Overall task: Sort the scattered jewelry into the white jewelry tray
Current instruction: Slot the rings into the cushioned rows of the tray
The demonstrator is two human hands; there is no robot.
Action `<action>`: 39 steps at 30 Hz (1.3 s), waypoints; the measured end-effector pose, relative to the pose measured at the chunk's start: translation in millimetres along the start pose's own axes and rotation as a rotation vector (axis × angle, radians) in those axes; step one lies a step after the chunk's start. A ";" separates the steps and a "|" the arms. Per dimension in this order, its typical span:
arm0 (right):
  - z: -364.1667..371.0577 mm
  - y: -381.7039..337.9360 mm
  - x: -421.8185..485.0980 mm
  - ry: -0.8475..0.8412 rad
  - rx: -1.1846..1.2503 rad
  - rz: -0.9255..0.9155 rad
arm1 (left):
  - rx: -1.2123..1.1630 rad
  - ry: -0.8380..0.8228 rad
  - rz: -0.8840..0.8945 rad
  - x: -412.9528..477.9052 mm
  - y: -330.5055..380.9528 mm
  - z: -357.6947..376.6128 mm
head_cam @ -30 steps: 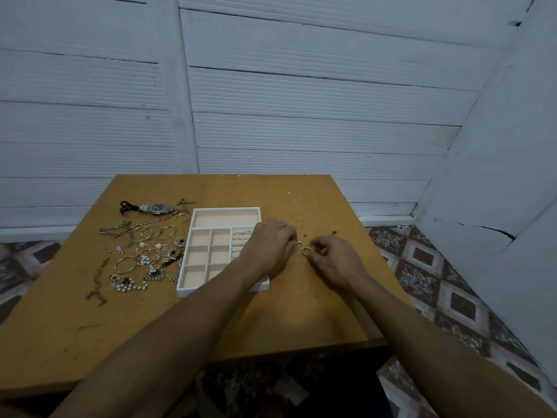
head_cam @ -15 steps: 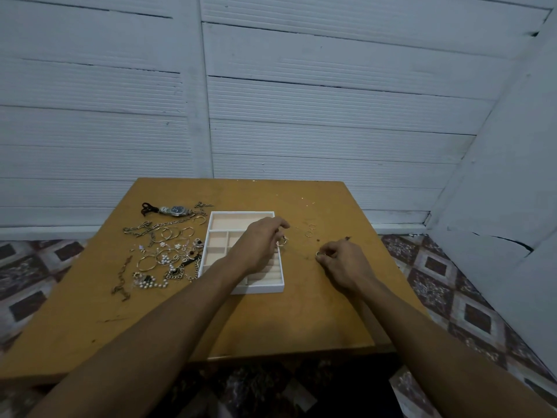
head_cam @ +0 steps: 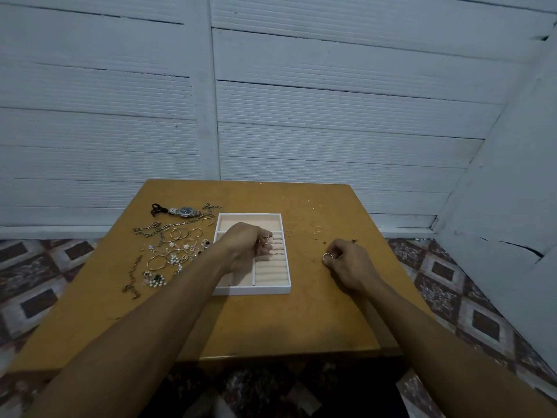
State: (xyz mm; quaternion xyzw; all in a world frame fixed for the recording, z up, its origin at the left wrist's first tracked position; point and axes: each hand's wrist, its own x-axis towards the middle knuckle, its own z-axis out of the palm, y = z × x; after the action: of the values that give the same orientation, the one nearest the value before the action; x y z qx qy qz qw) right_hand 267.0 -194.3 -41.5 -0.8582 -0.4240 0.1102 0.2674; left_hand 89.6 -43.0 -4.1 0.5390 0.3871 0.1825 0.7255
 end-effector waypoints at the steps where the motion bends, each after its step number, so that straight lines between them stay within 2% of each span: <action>1: 0.1 -0.3 -0.1 0.009 0.021 -0.003 | -0.007 -0.002 -0.007 0.5 0.7 -3.0; 8: -0.3 -10.4 1.8 -0.023 0.090 0.011 | 0.208 0.018 0.083 -2.3 1.3 -17.9; 14: 0.0 -24.3 0.9 -0.046 0.146 -0.028 | 0.512 0.165 0.176 -6.7 2.9 -30.9; 20: -2.8 -45.7 -2.9 -0.080 0.307 -0.050 | 0.541 0.159 0.233 -11.1 -0.4 -35.8; 28: -1.6 -65.2 -9.8 -0.124 0.341 -0.117 | 0.435 0.025 0.174 -16.9 2.9 -34.4; 34: 2.1 -63.0 -9.0 -0.122 0.248 -0.162 | 0.522 0.072 0.185 -11.2 3.1 -34.8; 39: 4.2 -63.2 -11.3 -0.124 0.237 -0.152 | 0.777 0.146 0.363 -7.4 -1.4 -28.6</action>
State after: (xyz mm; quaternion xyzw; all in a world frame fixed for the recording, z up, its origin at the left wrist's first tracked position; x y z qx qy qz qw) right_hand 216.0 -170.2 -10.5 -0.7777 -0.4873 0.1917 0.3477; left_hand 63.0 -30.2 -6.1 0.8170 0.3764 0.1854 0.3955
